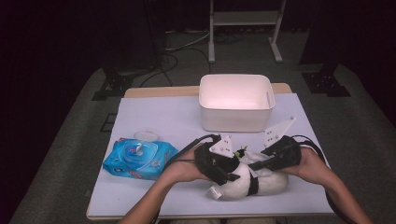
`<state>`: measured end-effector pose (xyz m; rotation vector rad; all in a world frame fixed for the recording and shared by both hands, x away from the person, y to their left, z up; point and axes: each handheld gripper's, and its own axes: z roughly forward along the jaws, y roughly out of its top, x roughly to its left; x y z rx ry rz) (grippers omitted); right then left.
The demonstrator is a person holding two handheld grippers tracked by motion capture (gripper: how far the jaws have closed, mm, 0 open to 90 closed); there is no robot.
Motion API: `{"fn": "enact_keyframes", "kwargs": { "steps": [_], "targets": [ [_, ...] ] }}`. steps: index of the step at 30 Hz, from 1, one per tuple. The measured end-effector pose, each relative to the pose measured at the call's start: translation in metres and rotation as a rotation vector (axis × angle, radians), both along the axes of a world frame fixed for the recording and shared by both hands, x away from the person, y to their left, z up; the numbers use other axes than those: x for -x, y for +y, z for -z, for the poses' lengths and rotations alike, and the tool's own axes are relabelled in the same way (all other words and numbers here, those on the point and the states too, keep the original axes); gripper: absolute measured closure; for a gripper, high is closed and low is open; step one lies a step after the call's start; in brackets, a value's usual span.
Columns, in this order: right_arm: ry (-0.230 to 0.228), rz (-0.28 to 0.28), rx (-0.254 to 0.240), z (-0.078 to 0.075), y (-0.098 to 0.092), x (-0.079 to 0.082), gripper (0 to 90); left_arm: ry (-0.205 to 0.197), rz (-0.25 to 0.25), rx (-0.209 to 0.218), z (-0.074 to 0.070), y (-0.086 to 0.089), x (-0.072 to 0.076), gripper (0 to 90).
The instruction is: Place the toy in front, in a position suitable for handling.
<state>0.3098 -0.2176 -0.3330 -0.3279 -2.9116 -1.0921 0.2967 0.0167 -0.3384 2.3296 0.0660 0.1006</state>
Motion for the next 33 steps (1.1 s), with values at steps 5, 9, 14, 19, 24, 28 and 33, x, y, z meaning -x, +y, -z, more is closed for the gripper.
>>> {"fn": "enact_keyframes", "kwargs": {
  "steps": [5,9,14,19,24,28,33],
  "targets": [
    [-0.007,0.012,-0.013,-0.009,-0.005,0.003,58.1,0.000,0.003,0.000,0.000,0.001,0.000,30.2],
    [-0.031,0.032,-0.035,-0.017,-0.015,0.007,55.2,-0.001,0.004,0.000,0.000,0.000,0.000,30.1],
    [-0.061,0.043,-0.069,-0.026,-0.029,0.012,68.4,-0.001,0.003,-0.002,-0.001,0.000,0.000,30.0],
    [-0.084,0.009,-0.042,-0.023,-0.026,0.016,81.8,-0.006,0.000,-0.001,0.000,0.000,0.000,29.9],
    [-0.080,-0.017,-0.020,-0.014,-0.012,0.014,80.5,-0.009,0.000,-0.007,-0.001,0.000,0.001,29.8],
    [-0.106,-0.020,0.009,-0.010,0.000,0.011,73.2,-0.009,0.001,-0.008,-0.001,0.000,0.001,29.8],
    [-0.090,-0.034,0.028,-0.005,0.008,0.004,66.6,-0.016,0.001,-0.011,0.000,0.000,0.002,29.7]
  ]
}}
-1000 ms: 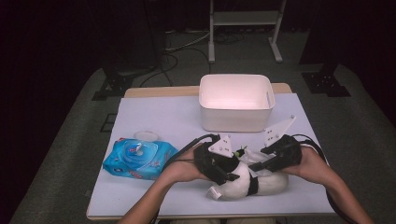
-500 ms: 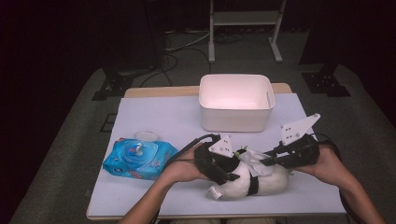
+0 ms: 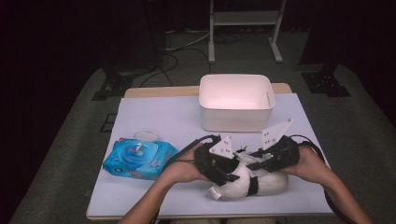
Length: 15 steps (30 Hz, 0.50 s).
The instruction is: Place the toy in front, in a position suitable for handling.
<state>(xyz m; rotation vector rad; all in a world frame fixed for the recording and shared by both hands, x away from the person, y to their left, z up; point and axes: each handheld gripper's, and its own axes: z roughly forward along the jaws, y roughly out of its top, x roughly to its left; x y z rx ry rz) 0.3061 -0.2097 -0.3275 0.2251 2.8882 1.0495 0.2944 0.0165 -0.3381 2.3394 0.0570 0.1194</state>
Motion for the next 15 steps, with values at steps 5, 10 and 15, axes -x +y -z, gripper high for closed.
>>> {"fn": "enact_keyframes", "kwargs": {
  "steps": [5,10,15],
  "targets": [
    [0.045,0.009,-0.008,0.007,0.003,-0.005,74.8,0.006,0.005,-0.006,0.001,0.000,-0.001,29.1],
    [0.046,0.022,0.024,0.001,0.000,-0.001,82.4,0.006,0.007,0.006,0.002,0.000,0.000,29.6],
    [0.036,0.056,0.019,-0.008,-0.017,0.003,82.5,0.009,0.004,0.011,0.002,-0.001,-0.001,29.6]
  ]
}}
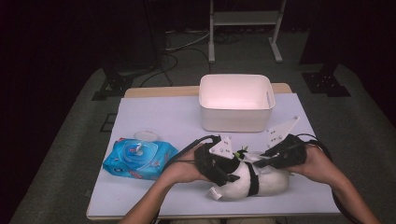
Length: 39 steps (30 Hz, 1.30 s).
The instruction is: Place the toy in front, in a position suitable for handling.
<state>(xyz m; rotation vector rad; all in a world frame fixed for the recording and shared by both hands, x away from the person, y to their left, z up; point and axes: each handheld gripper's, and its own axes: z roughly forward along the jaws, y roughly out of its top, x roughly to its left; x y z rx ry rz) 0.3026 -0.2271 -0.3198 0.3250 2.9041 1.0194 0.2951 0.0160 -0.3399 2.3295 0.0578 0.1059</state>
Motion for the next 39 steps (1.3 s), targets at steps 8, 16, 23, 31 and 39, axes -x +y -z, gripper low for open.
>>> {"fn": "enact_keyframes", "kwargs": {
  "steps": [8,16,23,31,39],
  "targets": [
    [-0.011,0.057,-0.009,-0.008,-0.031,0.006,82.4,0.000,-0.002,0.000,0.000,0.000,-0.001,29.5],
    [0.007,0.042,-0.031,-0.001,-0.023,0.002,82.3,-0.005,0.001,-0.013,-0.001,-0.002,-0.001,29.3],
    [0.020,-0.012,-0.007,0.004,0.003,-0.003,82.2,-0.002,0.004,-0.014,-0.001,-0.001,-0.001,29.5],
    [0.021,0.024,-0.035,0.000,-0.015,0.000,82.2,0.000,0.004,-0.004,-0.001,-0.002,-0.002,29.5],
    [0.032,-0.012,-0.048,0.008,-0.001,-0.004,82.2,-0.007,0.003,-0.016,-0.002,-0.004,-0.002,29.4]
  ]
}}
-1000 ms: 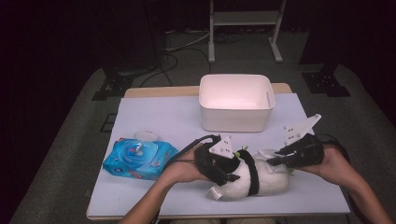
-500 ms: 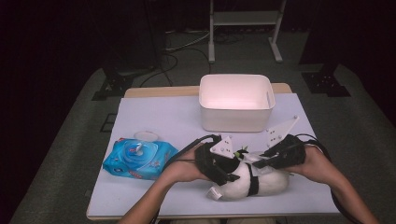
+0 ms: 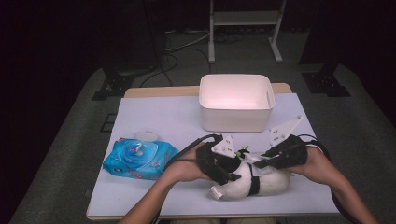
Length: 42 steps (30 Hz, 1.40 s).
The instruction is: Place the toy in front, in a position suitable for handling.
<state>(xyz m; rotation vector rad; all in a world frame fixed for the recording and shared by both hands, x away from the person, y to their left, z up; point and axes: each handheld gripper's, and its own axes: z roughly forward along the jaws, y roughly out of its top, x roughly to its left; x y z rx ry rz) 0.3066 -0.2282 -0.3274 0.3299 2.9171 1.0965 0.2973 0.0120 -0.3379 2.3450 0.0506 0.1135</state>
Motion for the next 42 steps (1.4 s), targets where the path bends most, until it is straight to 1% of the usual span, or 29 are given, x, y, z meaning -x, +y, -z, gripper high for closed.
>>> {"fn": "enact_keyframes", "kwargs": {
  "steps": [3,5,7,9,12,16,18,21,26,29,30,32,34,36,37,42],
  "targets": [
    [0.000,-0.005,0.012,0.001,0.004,0.000,82.2,0.001,-0.004,0.007,0.000,0.001,0.000,29.1],
    [-0.004,-0.005,0.020,0.001,0.001,0.000,82.3,0.001,-0.005,0.015,-0.002,0.001,0.001,28.2],
    [-0.002,0.011,0.036,0.002,-0.002,0.002,82.3,-0.003,-0.001,0.021,-0.004,0.002,0.002,27.6],
    [0.004,0.024,0.032,0.002,-0.006,0.002,82.3,-0.002,-0.002,0.036,-0.006,0.002,0.003,26.9],
    [0.004,0.039,0.022,0.004,-0.013,0.003,82.3,-0.011,-0.007,0.042,-0.009,0.004,0.003,26.2],
    [0.007,0.051,0.003,0.006,-0.021,0.002,82.3,-0.010,-0.014,0.050,-0.010,0.006,0.003,25.9],
    [0.016,0.054,-0.005,0.006,-0.022,0.002,82.3,-0.006,-0.012,0.052,-0.010,0.007,0.004,25.9],
    [0.016,0.053,-0.004,0.006,-0.022,0.002,82.2,-0.010,-0.010,0.050,-0.010,0.009,0.004,25.8],
    [0.019,0.053,-0.007,0.007,-0.022,0.002,82.2,-0.006,-0.019,0.052,-0.009,0.013,0.004,25.9],
    [0.022,0.057,-0.008,0.006,-0.022,0.001,82.2,-0.002,-0.032,0.052,-0.010,0.016,0.004,24.6],
    [0.020,0.061,-0.008,0.006,-0.023,0.001,82.2,-0.005,-0.039,0.042,-0.009,0.017,0.004,23.8],
    [0.015,0.064,-0.006,0.006,-0.024,0.001,82.1,0.002,-0.048,0.026,-0.007,0.019,0.003,22.5],
    [0.011,0.069,-0.009,0.006,-0.027,0.000,82.1,0.021,-0.055,0.040,-0.003,0.021,0.002,22.4],
    [0.019,0.074,-0.018,0.007,-0.029,0.000,82.1,0.028,-0.052,0.050,0.000,0.022,0.001,22.5],
    [0.016,0.072,-0.017,0.007,-0.030,0.000,82.1,0.030,-0.052,0.049,0.001,0.022,0.001,22.4],
    [0.018,0.079,-0.023,0.007,-0.033,0.001,82.0,0.065,-0.051,0.087,0.005,0.024,0.001,20.9]
  ]
}}
